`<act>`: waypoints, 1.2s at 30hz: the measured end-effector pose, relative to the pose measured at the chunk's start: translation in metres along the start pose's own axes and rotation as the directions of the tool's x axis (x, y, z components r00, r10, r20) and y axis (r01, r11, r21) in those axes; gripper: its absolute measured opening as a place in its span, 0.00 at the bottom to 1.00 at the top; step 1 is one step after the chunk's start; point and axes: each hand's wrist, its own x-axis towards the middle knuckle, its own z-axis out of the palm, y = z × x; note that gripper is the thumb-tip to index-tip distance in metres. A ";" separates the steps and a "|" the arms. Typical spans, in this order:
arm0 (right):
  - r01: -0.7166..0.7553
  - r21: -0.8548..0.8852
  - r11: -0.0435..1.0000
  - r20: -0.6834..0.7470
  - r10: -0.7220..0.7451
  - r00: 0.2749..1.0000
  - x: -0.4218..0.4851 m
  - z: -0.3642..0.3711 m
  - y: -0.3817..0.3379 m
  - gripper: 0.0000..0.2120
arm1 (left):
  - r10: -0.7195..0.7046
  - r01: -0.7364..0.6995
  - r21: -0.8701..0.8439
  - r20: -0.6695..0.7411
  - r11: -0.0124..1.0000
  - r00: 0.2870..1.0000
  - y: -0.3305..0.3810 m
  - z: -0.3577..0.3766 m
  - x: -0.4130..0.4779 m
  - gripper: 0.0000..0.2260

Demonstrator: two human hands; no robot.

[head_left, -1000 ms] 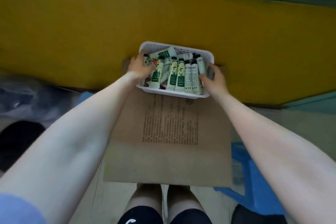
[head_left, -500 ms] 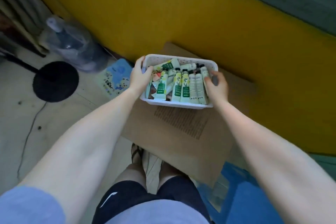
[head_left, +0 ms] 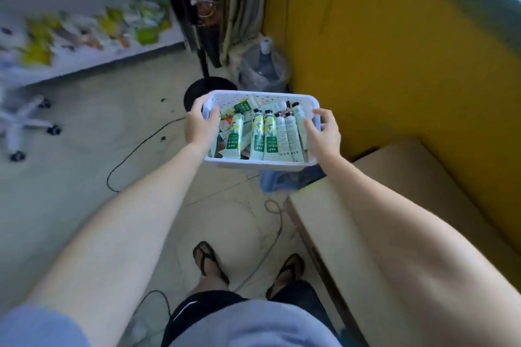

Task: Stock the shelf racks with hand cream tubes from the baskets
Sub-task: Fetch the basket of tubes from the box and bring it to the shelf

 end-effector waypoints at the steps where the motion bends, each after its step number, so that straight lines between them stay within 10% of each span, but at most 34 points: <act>1: 0.016 0.007 1.000 0.027 -0.016 0.999 -0.005 0.026 -0.018 0.15 | -0.009 0.009 -0.010 -0.038 1.000 0.999 -0.009 -0.028 0.011 0.16; 16: 0.234 0.122 0.965 0.341 -0.262 0.903 -0.055 0.343 -0.245 0.15 | -0.163 0.121 -0.118 -0.479 0.986 0.862 -0.082 -0.358 0.159 0.14; 36: 0.437 0.430 0.790 0.437 -0.606 0.664 0.099 0.630 -0.664 0.06 | -0.071 -0.051 -0.158 -0.680 0.986 0.730 0.047 -0.641 0.501 0.17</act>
